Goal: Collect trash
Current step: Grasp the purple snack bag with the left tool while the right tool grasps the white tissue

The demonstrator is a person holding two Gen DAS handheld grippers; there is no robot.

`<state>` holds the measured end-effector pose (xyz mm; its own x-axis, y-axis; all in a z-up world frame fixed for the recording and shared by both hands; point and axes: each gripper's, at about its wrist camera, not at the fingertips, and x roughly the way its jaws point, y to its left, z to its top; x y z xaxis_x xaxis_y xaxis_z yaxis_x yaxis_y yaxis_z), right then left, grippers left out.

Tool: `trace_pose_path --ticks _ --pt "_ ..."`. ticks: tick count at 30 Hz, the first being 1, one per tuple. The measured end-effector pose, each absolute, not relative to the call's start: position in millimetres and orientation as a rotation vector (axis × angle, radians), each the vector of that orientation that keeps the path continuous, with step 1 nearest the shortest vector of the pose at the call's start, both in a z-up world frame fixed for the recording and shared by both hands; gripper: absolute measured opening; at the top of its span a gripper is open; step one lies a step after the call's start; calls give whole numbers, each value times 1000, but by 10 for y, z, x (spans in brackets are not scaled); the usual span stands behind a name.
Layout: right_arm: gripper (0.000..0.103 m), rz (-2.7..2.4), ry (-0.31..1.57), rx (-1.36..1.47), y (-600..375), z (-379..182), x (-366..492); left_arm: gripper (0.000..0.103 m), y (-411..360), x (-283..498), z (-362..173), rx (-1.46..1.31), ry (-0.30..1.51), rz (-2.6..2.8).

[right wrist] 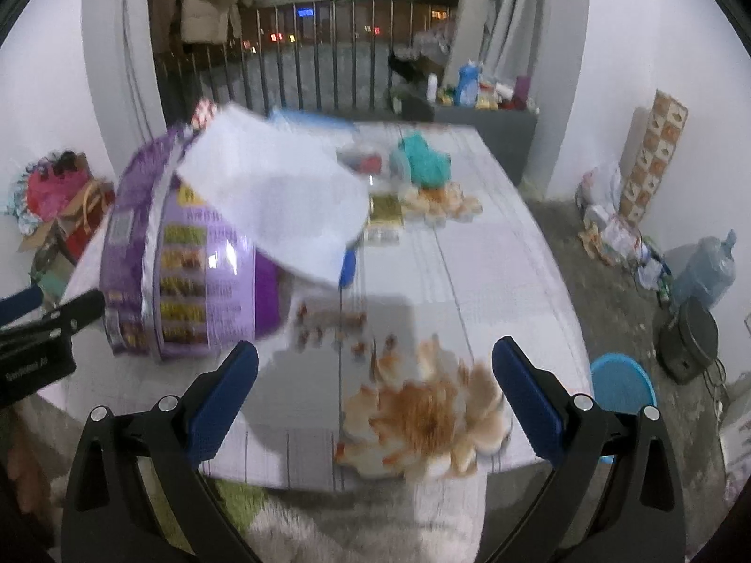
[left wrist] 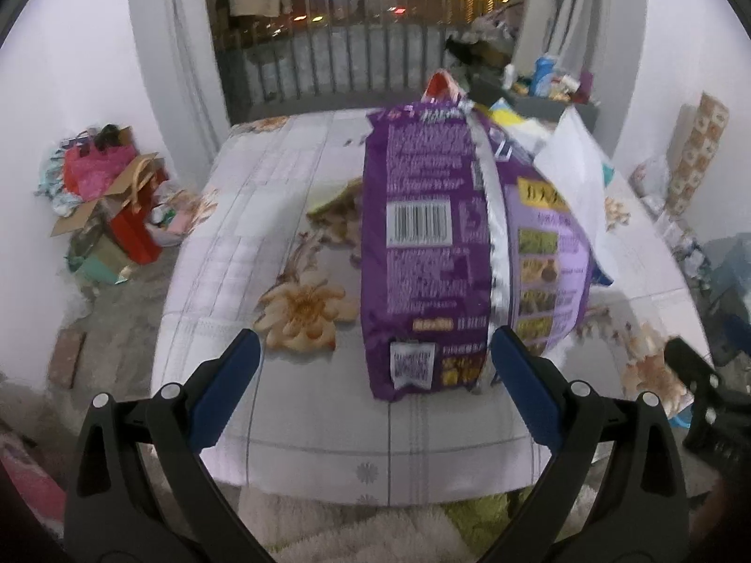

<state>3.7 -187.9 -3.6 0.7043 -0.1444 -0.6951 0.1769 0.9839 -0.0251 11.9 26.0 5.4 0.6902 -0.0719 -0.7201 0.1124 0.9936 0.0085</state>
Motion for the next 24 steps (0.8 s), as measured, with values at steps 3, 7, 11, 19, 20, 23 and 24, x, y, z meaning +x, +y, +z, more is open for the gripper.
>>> trace_pose_path --ticks 3,7,11,19,20,23,24 --pt "98 -136 685 25 -1883 44 110 94 367 156 86 12 734 -227" --pt "98 -108 639 -13 -1860 114 289 94 612 213 113 -126 661 -349" --pt "97 -59 651 -19 -1851 109 493 94 747 357 41 -158 657 -367" --pt "97 77 688 27 -1777 29 843 93 954 842 -185 -351 699 -512" --pt "97 106 693 40 -1756 16 884 91 970 900 -221 -369 705 -532" --pt "97 162 703 55 -1708 -27 992 78 991 1075 -356 -421 748 -587" --pt "97 177 712 59 -1691 -50 1034 74 1004 1133 -405 -446 769 -601"
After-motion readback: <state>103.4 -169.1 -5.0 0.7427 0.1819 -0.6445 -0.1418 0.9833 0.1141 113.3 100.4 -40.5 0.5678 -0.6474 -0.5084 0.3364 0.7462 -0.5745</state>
